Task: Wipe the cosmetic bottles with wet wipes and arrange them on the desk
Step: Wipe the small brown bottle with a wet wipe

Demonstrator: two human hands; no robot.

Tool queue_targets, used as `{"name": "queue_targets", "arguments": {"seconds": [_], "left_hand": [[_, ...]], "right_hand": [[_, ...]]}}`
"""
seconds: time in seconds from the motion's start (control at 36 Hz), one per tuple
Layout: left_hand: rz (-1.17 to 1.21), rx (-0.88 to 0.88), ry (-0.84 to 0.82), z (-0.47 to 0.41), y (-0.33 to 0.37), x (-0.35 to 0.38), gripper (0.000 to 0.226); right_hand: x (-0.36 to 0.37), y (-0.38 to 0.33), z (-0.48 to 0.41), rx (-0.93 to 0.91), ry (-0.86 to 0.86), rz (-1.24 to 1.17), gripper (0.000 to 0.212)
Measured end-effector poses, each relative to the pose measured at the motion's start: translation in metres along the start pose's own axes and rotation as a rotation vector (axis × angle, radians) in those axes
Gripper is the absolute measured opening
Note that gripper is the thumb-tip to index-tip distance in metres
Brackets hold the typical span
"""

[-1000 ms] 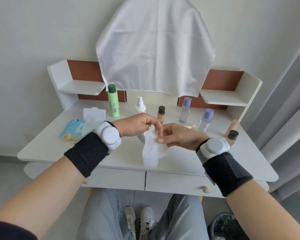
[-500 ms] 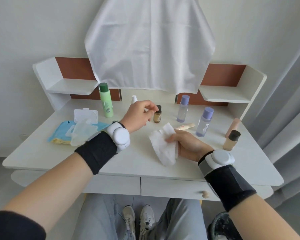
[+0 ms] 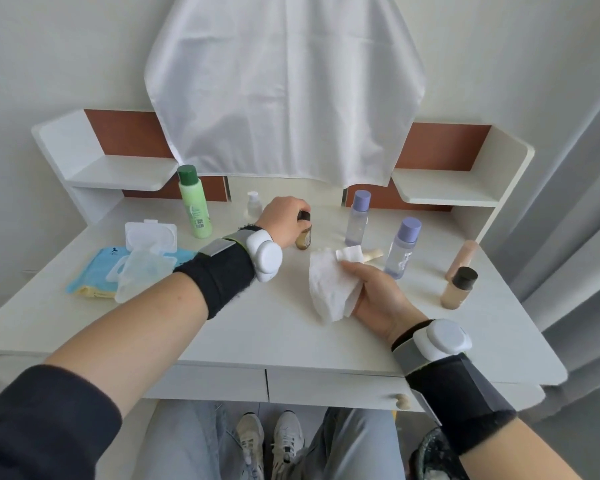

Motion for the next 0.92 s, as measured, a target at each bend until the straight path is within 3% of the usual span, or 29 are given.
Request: {"name": "queue_targets", "arguments": {"seconds": [0.14, 0.25, 0.39, 0.47, 0.67, 0.92], "left_hand": [[0.139, 0.017, -0.018, 0.002, 0.0, -0.008, 0.026], [0.363, 0.026, -0.189, 0.008, 0.002, -0.008, 0.028], [0.491, 0.064, -0.315, 0.024, 0.014, -0.016, 0.024], [0.542, 0.067, -0.37, 0.032, 0.018, -0.012, 0.023], [0.536, 0.055, -0.321, 0.047, 0.027, -0.017, 0.031], [0.577, -0.028, -0.185, 0.053, 0.022, -0.027, 0.034]], "right_hand": [[-0.001, -0.006, 0.003, -0.057, 0.037, -0.011, 0.02], [-0.011, -0.016, 0.009, -0.155, 0.132, -0.069, 0.022], [-0.011, -0.027, 0.018, -0.277, 0.239, -0.111, 0.018], [-0.003, -0.032, 0.021, -0.322, 0.275, -0.076, 0.027], [0.031, -0.033, 0.023, -0.413, 0.278, 0.081, 0.038], [0.054, -0.022, 0.033, -0.443, 0.203, 0.01, 0.042]]}}
Point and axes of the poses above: each hand's wrist, its own z-axis away from the middle knuckle, its own x-axis out of the palm, y = z × x, the point moved 8 cm from there along -z, towards the middle knuckle, and after that the axes turned 10 degrees about x, right-handed, at the moved point
